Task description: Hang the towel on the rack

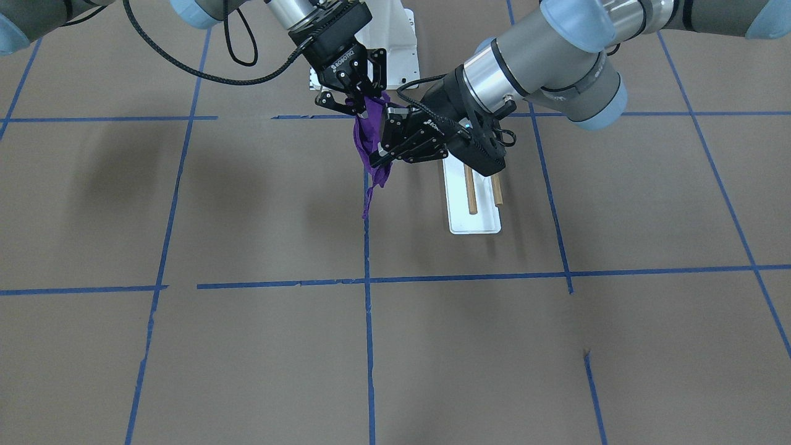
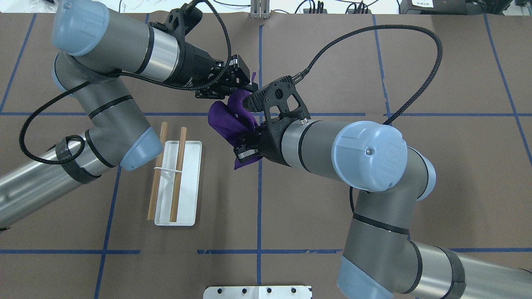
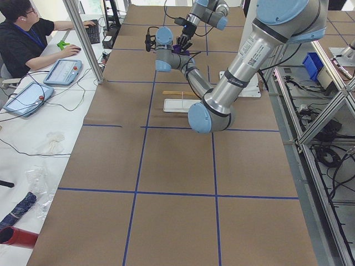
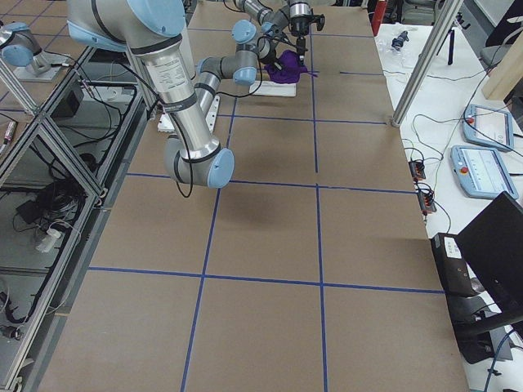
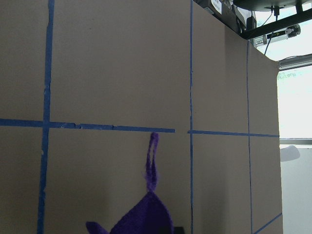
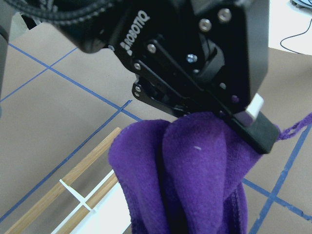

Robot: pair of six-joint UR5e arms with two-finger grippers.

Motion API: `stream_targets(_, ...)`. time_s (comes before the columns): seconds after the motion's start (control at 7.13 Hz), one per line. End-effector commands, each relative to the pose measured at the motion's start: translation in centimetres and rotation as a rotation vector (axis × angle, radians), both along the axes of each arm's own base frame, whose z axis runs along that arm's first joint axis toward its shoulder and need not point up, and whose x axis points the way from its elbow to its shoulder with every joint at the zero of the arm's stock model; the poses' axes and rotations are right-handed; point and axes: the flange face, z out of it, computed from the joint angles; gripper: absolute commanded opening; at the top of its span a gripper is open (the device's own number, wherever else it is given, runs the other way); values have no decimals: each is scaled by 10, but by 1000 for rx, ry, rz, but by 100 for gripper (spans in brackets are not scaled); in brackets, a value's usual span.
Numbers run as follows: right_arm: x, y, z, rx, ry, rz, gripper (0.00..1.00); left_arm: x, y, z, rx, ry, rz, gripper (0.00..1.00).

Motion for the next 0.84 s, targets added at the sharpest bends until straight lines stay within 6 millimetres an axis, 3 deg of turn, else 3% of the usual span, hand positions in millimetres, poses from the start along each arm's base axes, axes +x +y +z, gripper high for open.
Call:
stream_targets(0.0,2,1,1,0,-1,-1,0,-1,0,0,1,0,-1,0)
stream_targets(0.14,2,1,1,-1,0,-5,0,-1,0,0,1,0,-1,0)
stream_targets(0.28,0,4,2,-2,1,-5,99,-2,-2,0,0,-1,-4,0)
stream_targets(0.7,7,8,3,-19,42,-16,100,-7,-5,1,-1,-3,-10,0)
